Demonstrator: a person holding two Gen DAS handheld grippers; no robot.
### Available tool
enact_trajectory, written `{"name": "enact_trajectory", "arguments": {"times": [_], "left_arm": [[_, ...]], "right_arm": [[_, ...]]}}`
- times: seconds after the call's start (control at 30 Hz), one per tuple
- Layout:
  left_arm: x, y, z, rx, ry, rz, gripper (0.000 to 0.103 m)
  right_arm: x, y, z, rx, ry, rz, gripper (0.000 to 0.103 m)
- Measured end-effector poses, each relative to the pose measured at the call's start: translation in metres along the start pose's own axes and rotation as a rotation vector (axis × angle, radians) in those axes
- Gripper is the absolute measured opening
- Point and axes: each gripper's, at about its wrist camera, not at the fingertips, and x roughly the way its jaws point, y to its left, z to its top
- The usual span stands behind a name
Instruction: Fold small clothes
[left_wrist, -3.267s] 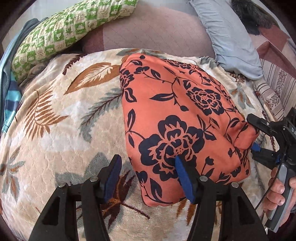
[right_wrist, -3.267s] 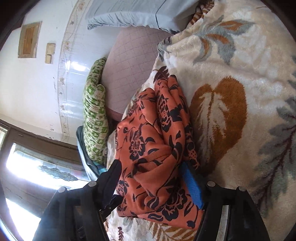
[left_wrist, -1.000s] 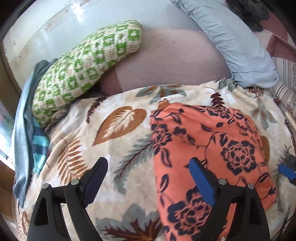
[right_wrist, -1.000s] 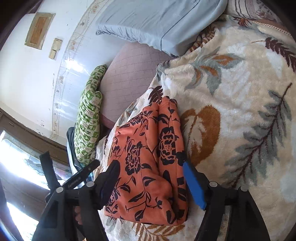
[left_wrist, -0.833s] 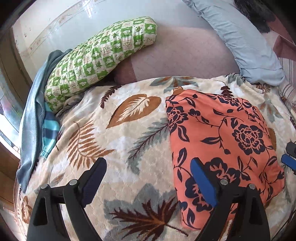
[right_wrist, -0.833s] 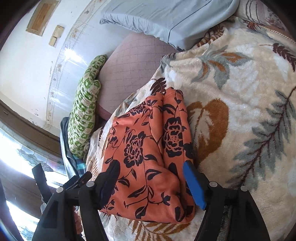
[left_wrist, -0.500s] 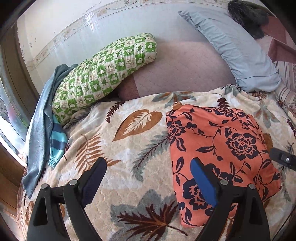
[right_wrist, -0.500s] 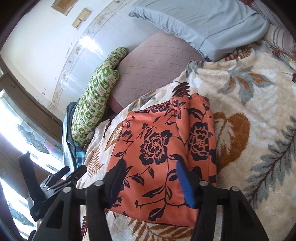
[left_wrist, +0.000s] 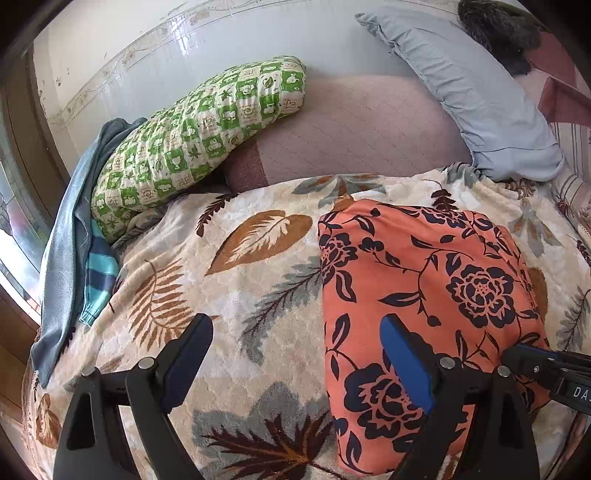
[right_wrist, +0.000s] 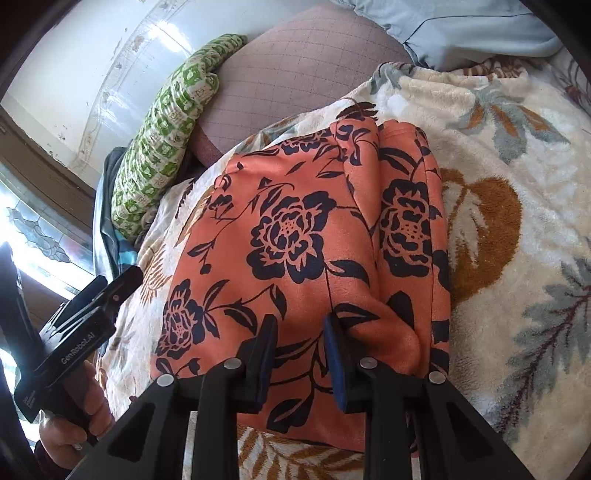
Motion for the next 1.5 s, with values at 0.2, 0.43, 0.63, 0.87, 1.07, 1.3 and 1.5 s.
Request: {"name": "enact_trajectory", "arguments": {"times": [0.2,0.43,0.63,0.87,1.07,1.3,1.5], "left_arm": [[-0.001,-0.003,0.001,0.01,-0.014,-0.002,0.092],[-0.001,-0.003,0.002,0.012,-0.022,-0.006,0.092],[0.0,-0.003,0.003,0.012,-0.018,-0.005,0.092],[0.004,-0.003,0.001,0.004,0.003,-0.014,0.092],[0.007,-0.005,0.001,0.007,0.009,-0.022,0.092],[0.011,-0.006,0.0,0.0,0.019,-0.029,0.092],[0.014,-0.005,-0.001,-0.004,0.025,-0.033,0.092]], "right_arm": [[-0.031,-0.004,0.007,0.036,-0.143,0.054,0.032],[-0.032,-0.025,0.012,0.134,-0.147,0.022,0.033],[-0.034,-0.024,0.011,0.128,-0.16,0.012,0.062],[-0.03,-0.033,0.01,0.171,-0.139,0.002,0.062],[-0.029,-0.035,0.01,0.18,-0.134,0.0,0.062],[-0.03,-0.036,0.01,0.187,-0.134,-0.005,0.062],[-0.029,-0.036,0.01,0.189,-0.13,-0.01,0.062]]}}
